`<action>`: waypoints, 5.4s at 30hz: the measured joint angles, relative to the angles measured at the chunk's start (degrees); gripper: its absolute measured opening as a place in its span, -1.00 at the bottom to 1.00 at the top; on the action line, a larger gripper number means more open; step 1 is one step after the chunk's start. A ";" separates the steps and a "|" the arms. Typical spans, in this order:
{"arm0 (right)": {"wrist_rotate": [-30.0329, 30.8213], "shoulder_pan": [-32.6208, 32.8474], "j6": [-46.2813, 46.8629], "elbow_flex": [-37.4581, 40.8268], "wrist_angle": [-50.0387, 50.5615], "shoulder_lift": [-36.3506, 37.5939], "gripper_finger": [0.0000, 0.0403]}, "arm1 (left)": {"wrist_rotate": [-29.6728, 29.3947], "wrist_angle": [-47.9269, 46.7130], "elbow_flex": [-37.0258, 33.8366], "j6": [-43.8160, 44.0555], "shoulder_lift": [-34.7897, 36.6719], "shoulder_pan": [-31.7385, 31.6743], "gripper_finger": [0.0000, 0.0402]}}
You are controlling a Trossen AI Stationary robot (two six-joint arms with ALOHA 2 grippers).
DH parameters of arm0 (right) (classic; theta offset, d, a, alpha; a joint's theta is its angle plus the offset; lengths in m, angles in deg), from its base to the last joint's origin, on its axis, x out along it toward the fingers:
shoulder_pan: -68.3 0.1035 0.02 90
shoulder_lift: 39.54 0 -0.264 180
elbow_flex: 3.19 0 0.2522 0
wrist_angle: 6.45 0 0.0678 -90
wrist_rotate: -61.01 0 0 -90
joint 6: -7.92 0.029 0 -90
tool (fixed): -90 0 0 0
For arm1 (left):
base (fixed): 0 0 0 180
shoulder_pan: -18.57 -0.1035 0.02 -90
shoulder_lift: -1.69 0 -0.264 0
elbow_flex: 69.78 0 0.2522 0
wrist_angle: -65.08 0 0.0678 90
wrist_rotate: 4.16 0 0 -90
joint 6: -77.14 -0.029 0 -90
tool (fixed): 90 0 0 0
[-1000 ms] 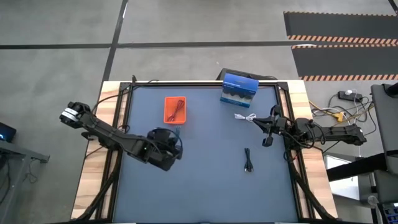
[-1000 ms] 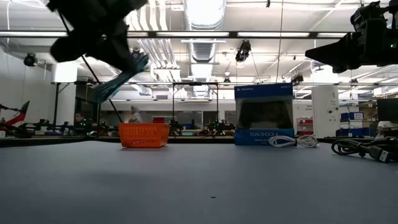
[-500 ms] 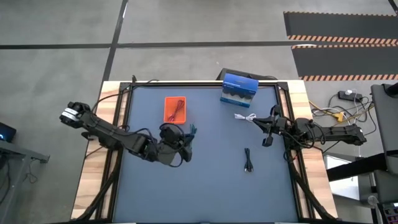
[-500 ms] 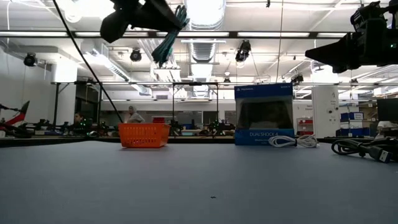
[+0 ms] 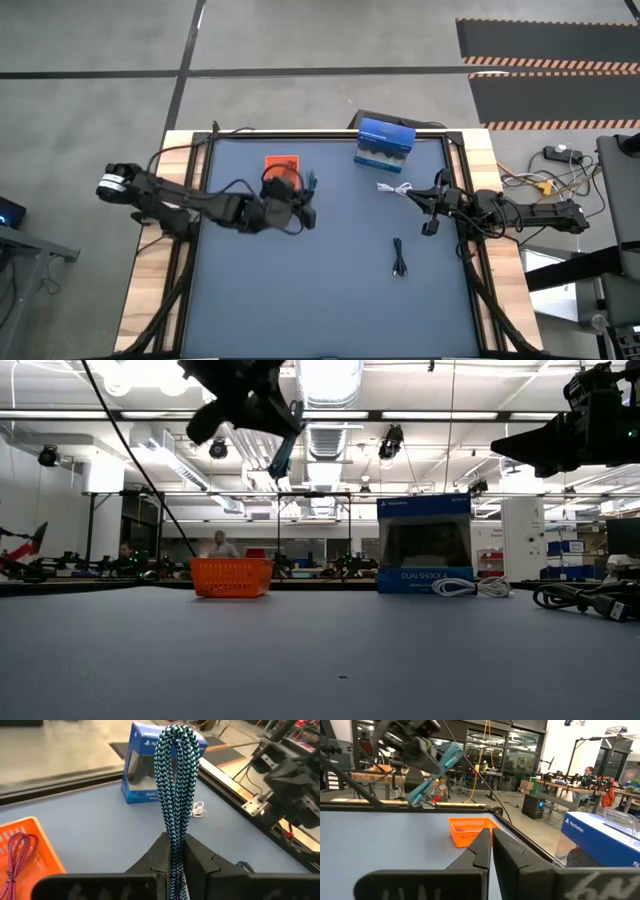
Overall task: Pick and place USB-C Cables
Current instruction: Put the green charger cable into the orange bin
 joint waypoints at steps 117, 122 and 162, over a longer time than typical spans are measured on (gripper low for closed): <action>0.04 0.00 -3.06 -0.01 1.20 0.01 -0.96 | 46.25 -33.07 11.59 -15.09 -17.59 -44.45 -0.93; 0.04 0.00 -3.06 -0.01 1.22 0.00 -0.96 | 46.11 -32.81 10.97 -15.11 -17.57 -44.45 -0.93; 0.04 0.00 -3.07 -0.02 1.27 0.01 -0.96 | 44.12 -31.06 7.73 -15.07 -17.49 -44.06 -0.87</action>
